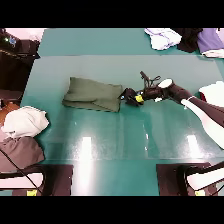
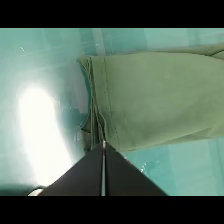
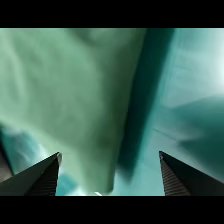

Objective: Fold the shirts.

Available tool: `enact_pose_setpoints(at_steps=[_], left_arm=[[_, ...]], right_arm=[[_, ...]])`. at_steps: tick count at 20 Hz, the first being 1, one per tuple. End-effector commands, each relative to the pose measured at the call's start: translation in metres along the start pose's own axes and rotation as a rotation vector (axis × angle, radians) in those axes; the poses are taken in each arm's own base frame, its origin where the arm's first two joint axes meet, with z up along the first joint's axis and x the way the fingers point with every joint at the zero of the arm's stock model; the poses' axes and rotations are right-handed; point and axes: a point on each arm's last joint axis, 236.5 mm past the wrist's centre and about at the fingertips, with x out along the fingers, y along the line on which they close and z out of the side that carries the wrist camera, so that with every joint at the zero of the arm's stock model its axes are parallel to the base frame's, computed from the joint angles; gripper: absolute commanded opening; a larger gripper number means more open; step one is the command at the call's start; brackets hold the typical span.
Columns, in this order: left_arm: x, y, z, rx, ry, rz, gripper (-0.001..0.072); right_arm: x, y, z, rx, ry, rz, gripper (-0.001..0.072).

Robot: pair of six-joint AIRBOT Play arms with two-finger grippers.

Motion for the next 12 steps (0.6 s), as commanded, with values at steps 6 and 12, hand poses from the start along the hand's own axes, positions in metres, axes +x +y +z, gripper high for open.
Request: enact_pose_setpoints(at_steps=[6,12], left_arm=[[0.0,-0.002,-0.003,-0.001,0.014,-0.01,0.0033],[-0.001,-0.004,-0.012,-0.001,0.05,-0.016,0.0033]], right_arm=[[0.057,0.044,0.01,0.093,-0.086,0.262,0.0719],[0.06,0.104,0.037,-0.154,-0.146,0.333,0.0056]])
